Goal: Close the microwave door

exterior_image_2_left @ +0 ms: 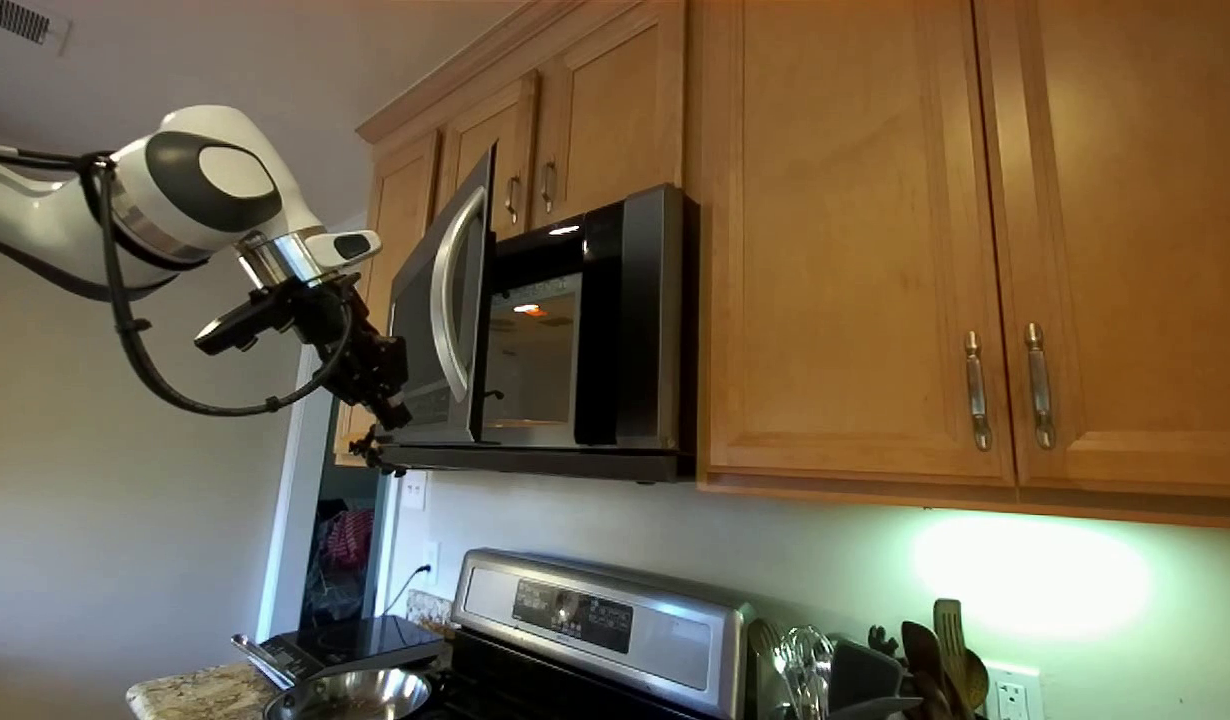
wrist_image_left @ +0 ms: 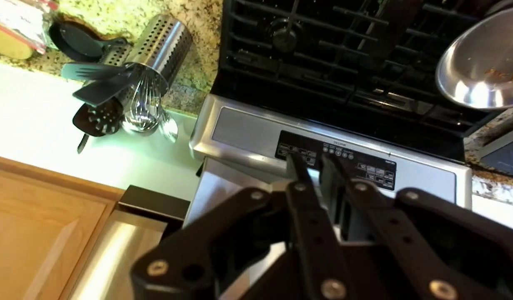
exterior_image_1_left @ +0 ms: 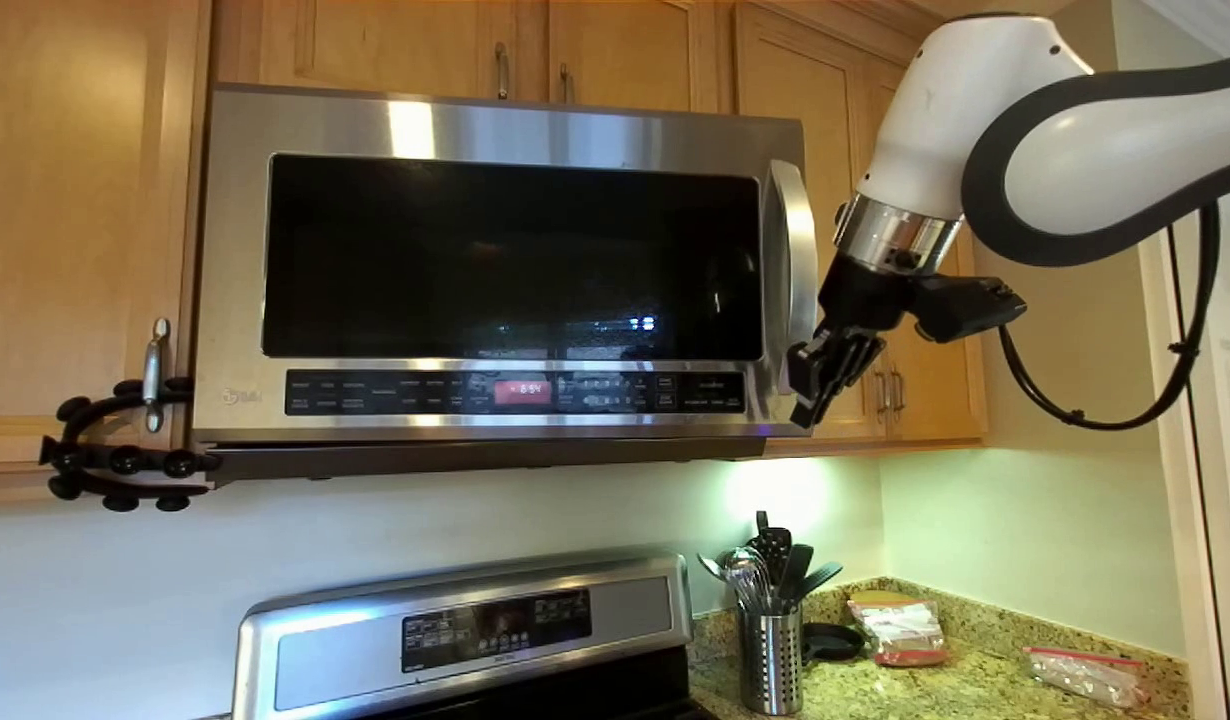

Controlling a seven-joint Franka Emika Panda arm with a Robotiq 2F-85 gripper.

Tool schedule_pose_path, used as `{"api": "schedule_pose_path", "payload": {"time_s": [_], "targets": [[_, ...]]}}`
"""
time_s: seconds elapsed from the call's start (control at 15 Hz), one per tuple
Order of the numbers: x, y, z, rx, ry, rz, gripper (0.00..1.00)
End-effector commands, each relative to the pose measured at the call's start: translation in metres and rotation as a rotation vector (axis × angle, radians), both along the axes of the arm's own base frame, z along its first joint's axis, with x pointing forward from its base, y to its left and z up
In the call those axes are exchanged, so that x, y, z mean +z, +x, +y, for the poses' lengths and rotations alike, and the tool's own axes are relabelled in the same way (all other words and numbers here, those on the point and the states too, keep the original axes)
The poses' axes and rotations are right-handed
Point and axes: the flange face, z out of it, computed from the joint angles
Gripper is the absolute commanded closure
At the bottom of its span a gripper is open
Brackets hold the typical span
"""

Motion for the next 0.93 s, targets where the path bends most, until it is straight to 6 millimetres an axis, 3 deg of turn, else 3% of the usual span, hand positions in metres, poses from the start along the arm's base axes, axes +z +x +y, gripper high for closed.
{"api": "schedule_pose_path", "payload": {"time_s": [0.0, 0.6, 0.87], "targets": [[0.017, 0.019, -0.008, -0.018, -0.047, -0.05, 0.99], [0.022, 0.076, -0.036, 0.004, -0.088, -0.145, 0.97], [0.022, 0.108, -0.061, -0.002, -0.099, -0.155, 0.97]]}}
